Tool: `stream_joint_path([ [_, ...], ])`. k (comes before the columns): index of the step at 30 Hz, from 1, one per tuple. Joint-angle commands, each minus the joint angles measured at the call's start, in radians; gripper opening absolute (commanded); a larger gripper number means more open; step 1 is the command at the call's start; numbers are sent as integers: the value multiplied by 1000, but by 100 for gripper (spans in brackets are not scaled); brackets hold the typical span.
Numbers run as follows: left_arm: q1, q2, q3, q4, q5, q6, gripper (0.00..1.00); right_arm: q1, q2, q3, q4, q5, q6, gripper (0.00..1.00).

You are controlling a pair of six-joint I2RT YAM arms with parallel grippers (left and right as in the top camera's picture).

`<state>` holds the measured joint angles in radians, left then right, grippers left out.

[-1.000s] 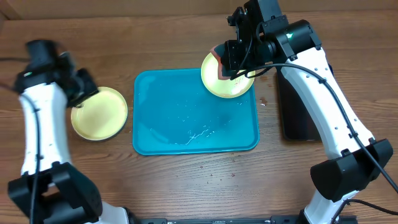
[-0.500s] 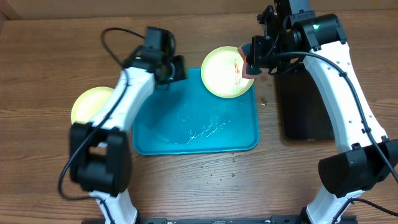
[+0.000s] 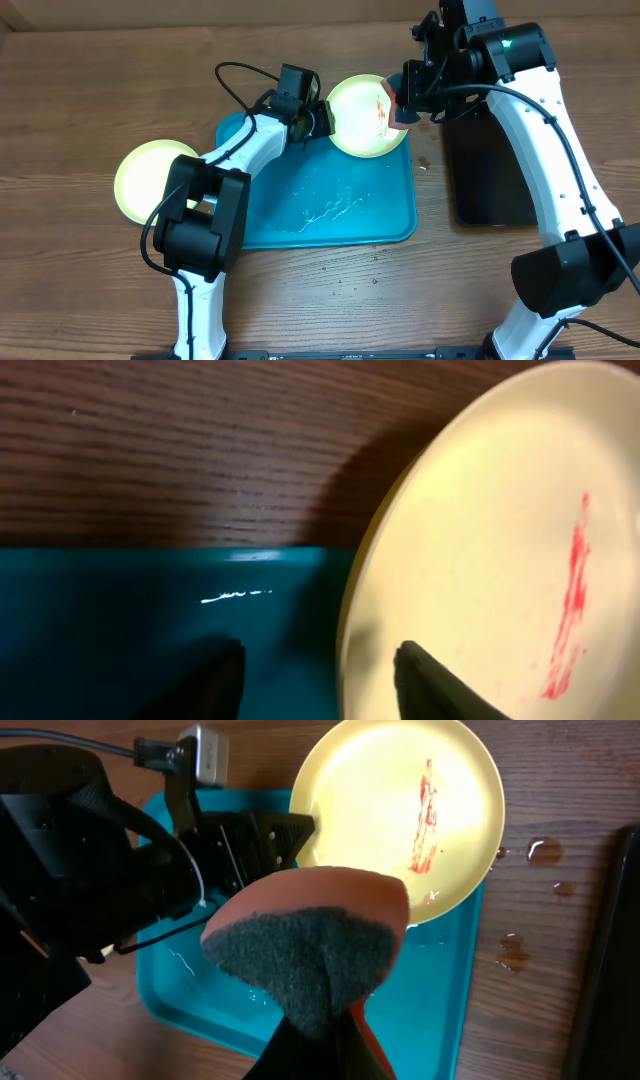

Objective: Clean dirty plates on tray and stack at the side
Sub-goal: 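Move left gripper to the upper yellow plate and drag it to tray center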

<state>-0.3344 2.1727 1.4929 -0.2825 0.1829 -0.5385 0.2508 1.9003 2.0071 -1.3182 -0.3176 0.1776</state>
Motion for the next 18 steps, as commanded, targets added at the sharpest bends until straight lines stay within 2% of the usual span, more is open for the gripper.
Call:
stream_joint_path([
  [1,-3,10,10,8,-30,-23,45,2,-3,10,3,-4,-19,4],
  [3,-10,12,10,7,-37,-13,41,2,-3,10,4,-3,-19,4],
  [6,-18,12,10,7,-37,12,27,2,-3,10,11,-4,-19,4],
  [13,-28,12,10,-2,-52,15,5,2,-3,10,13,-4,-19,4],
  [18,-26,6,10,-10,-51,15,4,2,-3,10,7,-5,-19,4],
])
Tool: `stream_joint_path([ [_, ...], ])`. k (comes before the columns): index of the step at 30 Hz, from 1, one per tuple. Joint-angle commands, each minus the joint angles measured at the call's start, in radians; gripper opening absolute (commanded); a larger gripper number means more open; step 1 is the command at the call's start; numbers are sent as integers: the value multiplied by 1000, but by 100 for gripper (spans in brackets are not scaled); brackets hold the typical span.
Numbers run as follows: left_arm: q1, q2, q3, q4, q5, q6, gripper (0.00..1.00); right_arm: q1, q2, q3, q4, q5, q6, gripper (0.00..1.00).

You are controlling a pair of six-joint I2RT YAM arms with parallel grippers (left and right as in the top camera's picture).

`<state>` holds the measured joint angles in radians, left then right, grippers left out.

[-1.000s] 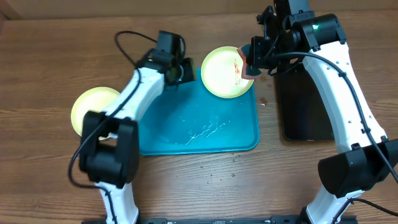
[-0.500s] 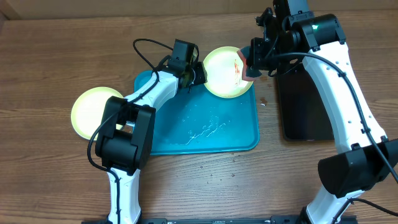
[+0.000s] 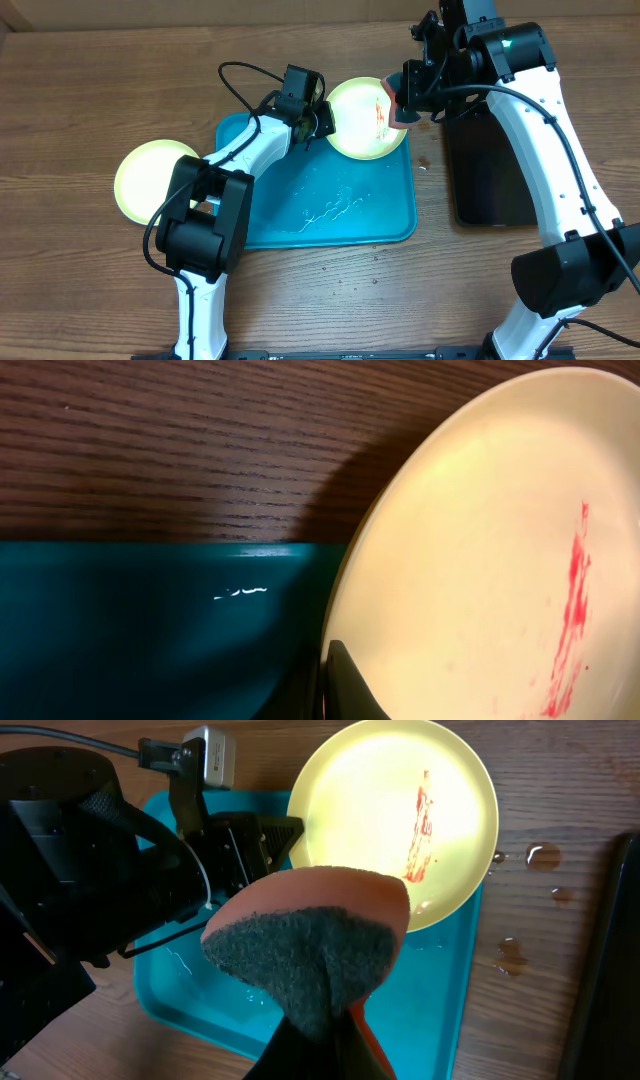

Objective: Clean dirty plates on tray and stack at the side
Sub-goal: 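Move left gripper to the upper yellow plate and drag it to tray center, then scrub the second yellow plate with the sponge while left gripper holds it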

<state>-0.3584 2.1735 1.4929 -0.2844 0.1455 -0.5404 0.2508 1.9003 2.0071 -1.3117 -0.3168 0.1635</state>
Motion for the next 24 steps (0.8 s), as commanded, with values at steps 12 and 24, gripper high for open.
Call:
stream_joint_path([
  [12,53,-242,21,-486,-68,200,4,50,31,8,-7,-5,-4,4],
  [24,111,-182,21,-684,-96,249,4,175,200,8,13,4,51,4],
])
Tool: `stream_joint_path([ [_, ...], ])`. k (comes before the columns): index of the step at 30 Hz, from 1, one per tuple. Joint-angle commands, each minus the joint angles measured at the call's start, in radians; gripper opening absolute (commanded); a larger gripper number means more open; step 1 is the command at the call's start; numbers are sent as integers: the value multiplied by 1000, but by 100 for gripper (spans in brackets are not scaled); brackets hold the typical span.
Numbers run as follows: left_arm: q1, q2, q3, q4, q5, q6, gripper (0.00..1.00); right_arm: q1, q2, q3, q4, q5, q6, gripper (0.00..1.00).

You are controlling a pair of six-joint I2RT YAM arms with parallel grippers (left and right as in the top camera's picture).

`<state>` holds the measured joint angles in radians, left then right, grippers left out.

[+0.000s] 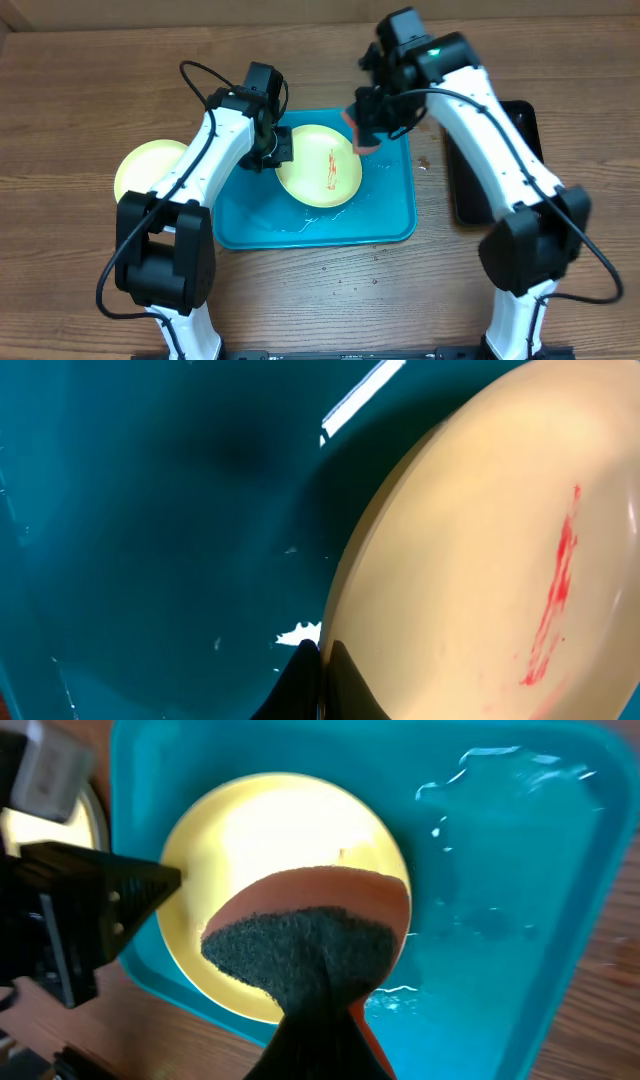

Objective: Clean dirty plates on tray and stack at the side
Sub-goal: 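Scrub the second yellow plate with the sponge while left gripper holds it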

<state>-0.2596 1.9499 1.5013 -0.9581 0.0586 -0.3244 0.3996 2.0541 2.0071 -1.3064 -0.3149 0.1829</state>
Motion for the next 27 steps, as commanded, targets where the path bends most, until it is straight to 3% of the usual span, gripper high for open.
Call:
stream_joint_path([
  [1,13,51,12,-12,-8,34,4,32,59,8,11,2,32,4],
  [27,65,173,11,-3,21,60,4,111,339,5,102,61,111,4],
])
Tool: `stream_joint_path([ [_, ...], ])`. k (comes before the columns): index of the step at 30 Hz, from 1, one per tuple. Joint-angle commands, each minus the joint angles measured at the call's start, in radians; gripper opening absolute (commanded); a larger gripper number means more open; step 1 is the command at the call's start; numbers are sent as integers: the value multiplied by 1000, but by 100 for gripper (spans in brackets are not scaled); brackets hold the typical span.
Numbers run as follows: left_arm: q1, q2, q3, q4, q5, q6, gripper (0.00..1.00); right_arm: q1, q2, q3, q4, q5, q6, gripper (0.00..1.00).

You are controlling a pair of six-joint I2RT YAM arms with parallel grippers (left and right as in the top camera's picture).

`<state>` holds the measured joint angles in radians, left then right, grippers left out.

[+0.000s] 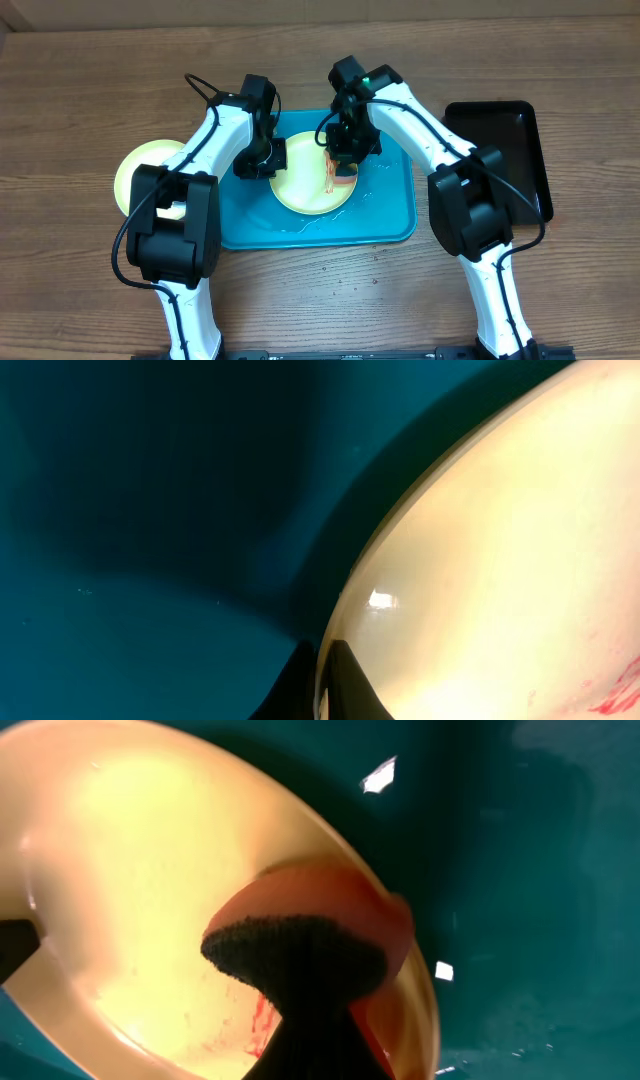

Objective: Clean dirty plates on tray and stack at the side
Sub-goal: 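Scrub the second yellow plate with the sponge while left gripper holds it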

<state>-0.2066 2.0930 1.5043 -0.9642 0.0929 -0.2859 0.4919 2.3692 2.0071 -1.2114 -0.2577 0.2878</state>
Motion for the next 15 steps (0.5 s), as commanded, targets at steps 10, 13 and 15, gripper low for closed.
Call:
stream_joint_path([
  [10,21,30,8,25,184,82,4,99,29,-124,93,-39,27,4],
  [13,35,30,8,27,265,102,4,127,29,-138,126,-122,8,4],
  [15,49,30,8,27,318,112,4,149,29,-136,169,-208,-32,4],
])
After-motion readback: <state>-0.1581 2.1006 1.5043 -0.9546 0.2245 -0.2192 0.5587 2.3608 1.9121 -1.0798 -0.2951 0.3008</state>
